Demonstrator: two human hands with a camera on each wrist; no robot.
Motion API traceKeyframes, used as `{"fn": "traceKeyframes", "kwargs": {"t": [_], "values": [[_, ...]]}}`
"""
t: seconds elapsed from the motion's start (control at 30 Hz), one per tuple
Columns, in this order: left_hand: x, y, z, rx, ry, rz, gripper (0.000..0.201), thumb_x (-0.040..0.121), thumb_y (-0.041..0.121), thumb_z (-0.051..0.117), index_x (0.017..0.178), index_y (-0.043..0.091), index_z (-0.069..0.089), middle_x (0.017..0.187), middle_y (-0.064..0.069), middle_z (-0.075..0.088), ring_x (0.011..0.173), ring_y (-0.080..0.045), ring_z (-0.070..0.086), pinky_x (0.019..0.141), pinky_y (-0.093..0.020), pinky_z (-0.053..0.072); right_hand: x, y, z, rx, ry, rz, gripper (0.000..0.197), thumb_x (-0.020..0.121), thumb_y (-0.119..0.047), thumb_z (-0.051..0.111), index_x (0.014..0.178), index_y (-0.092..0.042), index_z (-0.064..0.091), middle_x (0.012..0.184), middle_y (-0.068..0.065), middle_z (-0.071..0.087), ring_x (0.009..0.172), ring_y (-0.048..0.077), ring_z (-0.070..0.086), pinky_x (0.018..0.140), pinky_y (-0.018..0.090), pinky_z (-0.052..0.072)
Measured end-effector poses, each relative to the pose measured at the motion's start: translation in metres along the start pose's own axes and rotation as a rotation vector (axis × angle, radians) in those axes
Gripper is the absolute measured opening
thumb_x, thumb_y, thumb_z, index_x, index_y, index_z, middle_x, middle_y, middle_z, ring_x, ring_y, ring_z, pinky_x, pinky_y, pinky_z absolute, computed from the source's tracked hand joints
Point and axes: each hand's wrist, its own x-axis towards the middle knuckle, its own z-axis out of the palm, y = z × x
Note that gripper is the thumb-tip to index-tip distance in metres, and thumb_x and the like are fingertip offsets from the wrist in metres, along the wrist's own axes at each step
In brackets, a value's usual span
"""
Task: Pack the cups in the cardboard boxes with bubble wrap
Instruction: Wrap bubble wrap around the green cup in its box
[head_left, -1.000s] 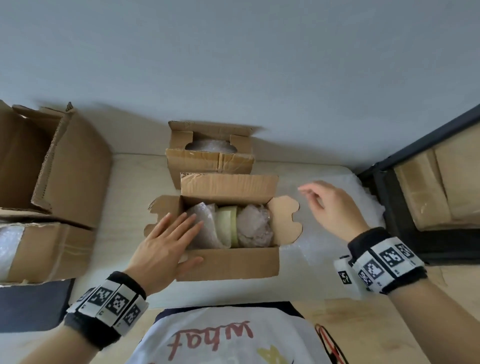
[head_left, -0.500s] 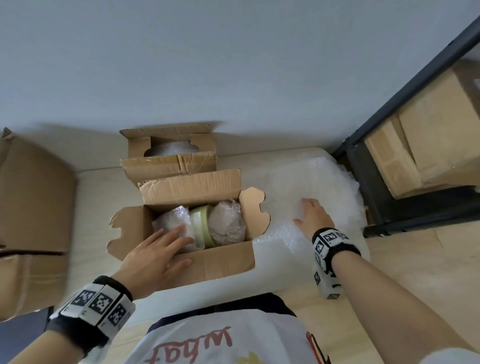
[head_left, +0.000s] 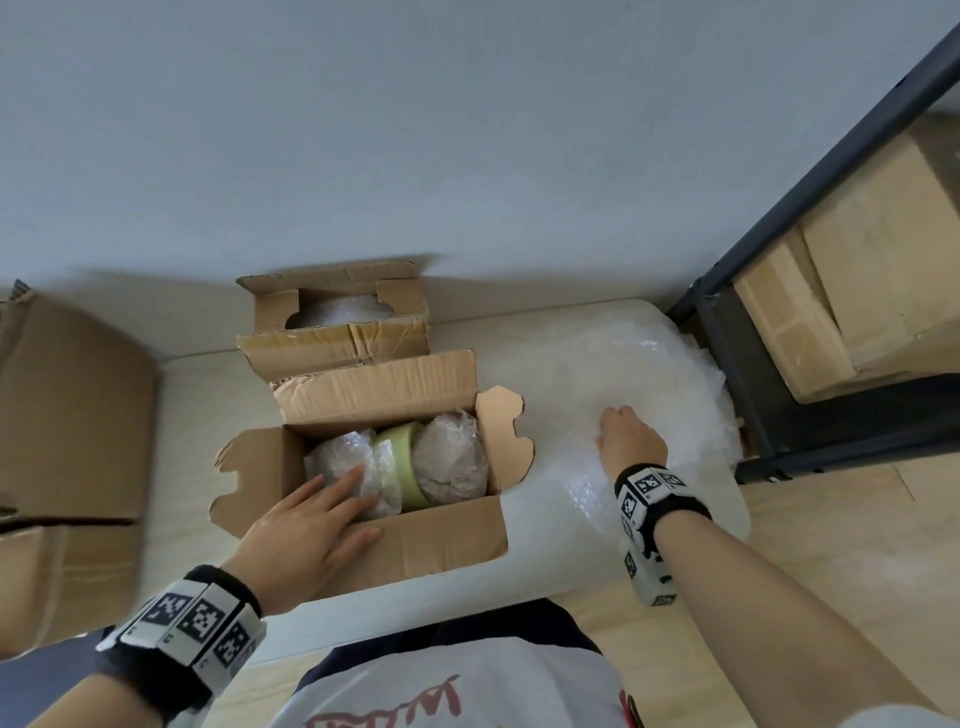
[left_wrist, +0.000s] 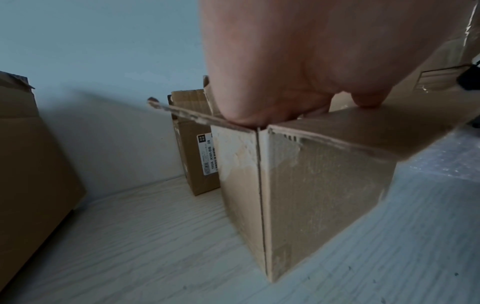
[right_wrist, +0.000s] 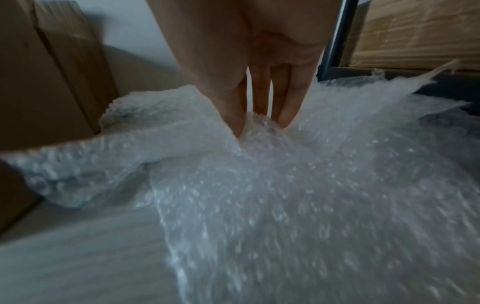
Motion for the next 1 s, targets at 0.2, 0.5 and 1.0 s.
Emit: {"fn": "traceKeyframes", "kwargs": {"t": [0.2,0.5,1.0], "values": [[0.001,0.000,-0.001,-0.052,-0.014,-0.007,0.104,0.066,0.081,-0.023,0.144,0.038,0.030,0.158,0.007,0.012,0.142,-0.006,0.019,0.111,-0.018,-0.006,0.000,0.021,-0.030,0.363,0.131,0.141,0.018,0.094,-0.016,0.055,0.104,-0.008,0.067,0.100,0.012,0.069,0.091,0.031,0.063,0.071,0.028,0.043],[0.001,0.010,-0.026,-0.176,0.175,-0.002,0.059,0.089,0.051,0.052,0.142,0.032,0.034,0.144,0.006,0.043,0.127,-0.012,0.047,0.102,-0.023,0.036,-0.025,0.035,-0.111,0.761,0.499,0.019,0.016,0.092,-0.013,0.058,0.103,-0.006,0.067,0.097,0.009,0.067,0.092,0.021,0.060,0.077,0.026,0.041],[0.017,0.036,-0.145,-1.133,0.560,0.096,0.064,0.072,0.062,0.058,0.130,0.038,0.046,0.122,0.025,0.056,0.113,0.009,0.052,0.093,-0.016,0.043,-0.071,-0.071,-0.188,1.710,-0.333,-0.524,0.042,0.081,-0.034,0.071,0.115,-0.010,0.065,0.109,0.010,0.068,0.100,0.023,0.066,0.081,0.032,0.055]]}}
